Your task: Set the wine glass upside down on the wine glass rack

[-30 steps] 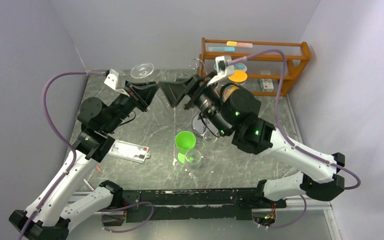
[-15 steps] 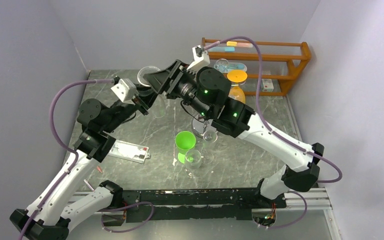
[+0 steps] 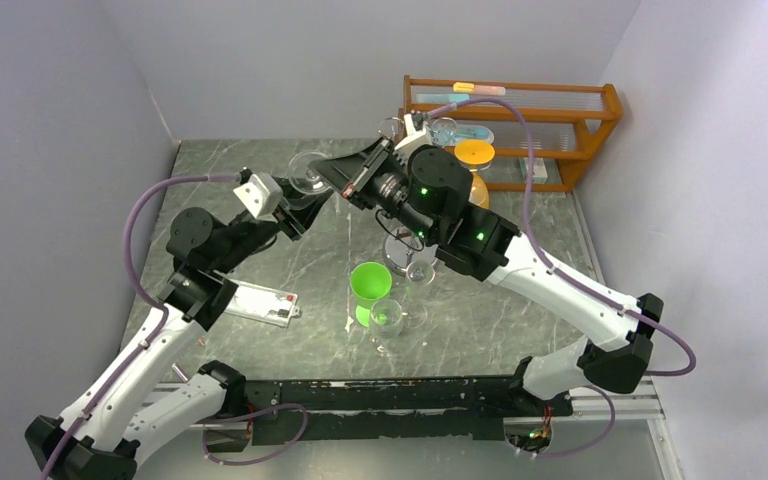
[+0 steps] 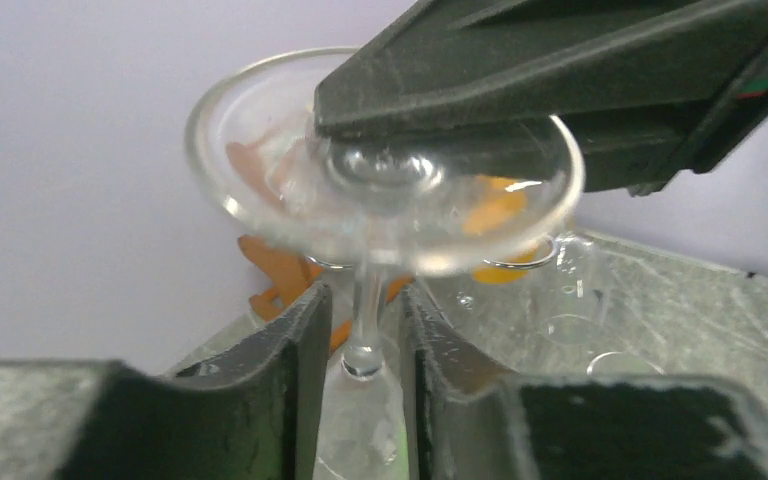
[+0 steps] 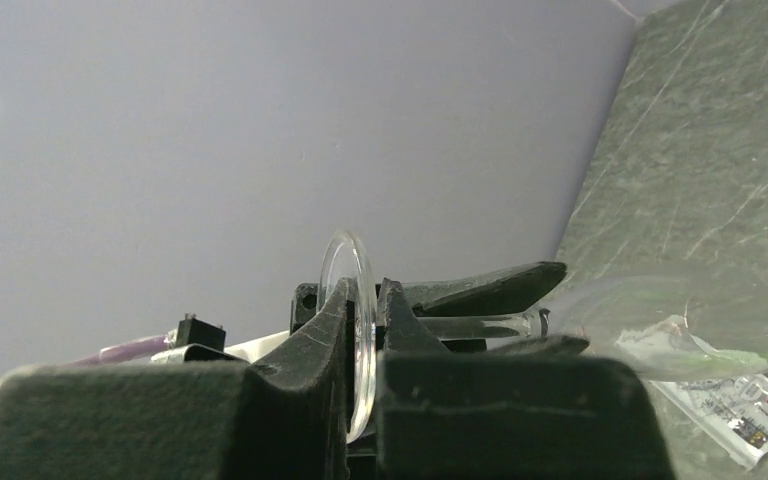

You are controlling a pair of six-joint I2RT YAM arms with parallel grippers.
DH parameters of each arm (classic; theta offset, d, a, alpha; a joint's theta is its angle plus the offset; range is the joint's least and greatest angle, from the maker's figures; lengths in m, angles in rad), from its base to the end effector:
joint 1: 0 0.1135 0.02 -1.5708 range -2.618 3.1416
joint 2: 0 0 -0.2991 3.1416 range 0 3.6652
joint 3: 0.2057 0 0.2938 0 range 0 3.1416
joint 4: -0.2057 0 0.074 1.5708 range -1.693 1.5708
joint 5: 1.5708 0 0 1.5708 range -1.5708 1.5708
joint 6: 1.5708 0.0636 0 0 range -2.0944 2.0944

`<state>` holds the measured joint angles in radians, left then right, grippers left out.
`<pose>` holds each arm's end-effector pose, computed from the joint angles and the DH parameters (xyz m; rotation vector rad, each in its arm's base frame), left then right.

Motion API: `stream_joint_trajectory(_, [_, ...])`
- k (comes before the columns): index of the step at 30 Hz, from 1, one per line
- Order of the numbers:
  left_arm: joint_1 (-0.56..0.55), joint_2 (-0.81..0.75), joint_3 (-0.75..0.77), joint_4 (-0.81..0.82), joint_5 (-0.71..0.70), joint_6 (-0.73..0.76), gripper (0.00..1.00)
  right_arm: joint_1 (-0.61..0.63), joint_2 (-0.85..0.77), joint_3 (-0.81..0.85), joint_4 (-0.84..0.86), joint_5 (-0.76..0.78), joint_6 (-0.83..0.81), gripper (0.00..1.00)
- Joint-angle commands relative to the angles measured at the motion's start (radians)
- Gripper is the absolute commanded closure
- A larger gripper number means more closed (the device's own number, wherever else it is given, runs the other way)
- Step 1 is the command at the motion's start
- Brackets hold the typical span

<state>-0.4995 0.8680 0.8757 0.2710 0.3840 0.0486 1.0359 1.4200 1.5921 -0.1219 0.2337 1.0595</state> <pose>0.2007 -0.1367 0.4405 0.6731 1.1583 -0.6304 0.2083 0.3227 0.5244 0.2310 1.7058 1.4560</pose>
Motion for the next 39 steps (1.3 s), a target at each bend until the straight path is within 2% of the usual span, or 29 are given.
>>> stream_joint_trajectory(1, [0.006,-0.047,-0.036,0.115,-0.011,-0.031,0.61,-0.023,-0.063,-0.028,0.088,0.019,0.094,1.0])
stream_joint_trajectory(7, [0.006,-0.038,-0.041,0.107,0.044,-0.001,0.65,-0.023,-0.105,-0.087,0.115,0.036,0.144,1.0])
stream_joint_trajectory(13, [0.006,0.022,-0.021,0.115,0.176,0.076,0.71,-0.033,-0.11,-0.087,0.109,-0.018,0.176,1.0])
stream_joint_trajectory(19, [0.006,0.041,-0.009,0.128,0.201,0.095,0.84,-0.042,-0.107,-0.089,0.1,-0.056,0.187,1.0])
stream_joint_trajectory(24, [0.006,0.047,0.003,0.105,0.216,0.117,0.75,-0.057,-0.093,-0.086,0.099,-0.103,0.206,1.0])
stream_joint_trajectory(30, [0.006,0.066,0.021,0.075,0.269,0.134,0.72,-0.07,-0.082,-0.088,0.105,-0.132,0.22,1.0])
stream_joint_trajectory(36, [0.006,0.087,0.029,0.062,0.283,0.139,0.62,-0.077,-0.073,-0.09,0.105,-0.149,0.225,1.0])
stream_joint_trajectory(38, [0.006,0.089,0.029,0.059,0.283,0.138,0.63,-0.079,-0.072,-0.092,0.104,-0.147,0.226,1.0])
stream_joint_trajectory(39, [0.006,0.088,0.028,0.058,0.28,0.137,0.69,-0.081,-0.072,-0.092,0.102,-0.144,0.225,1.0])
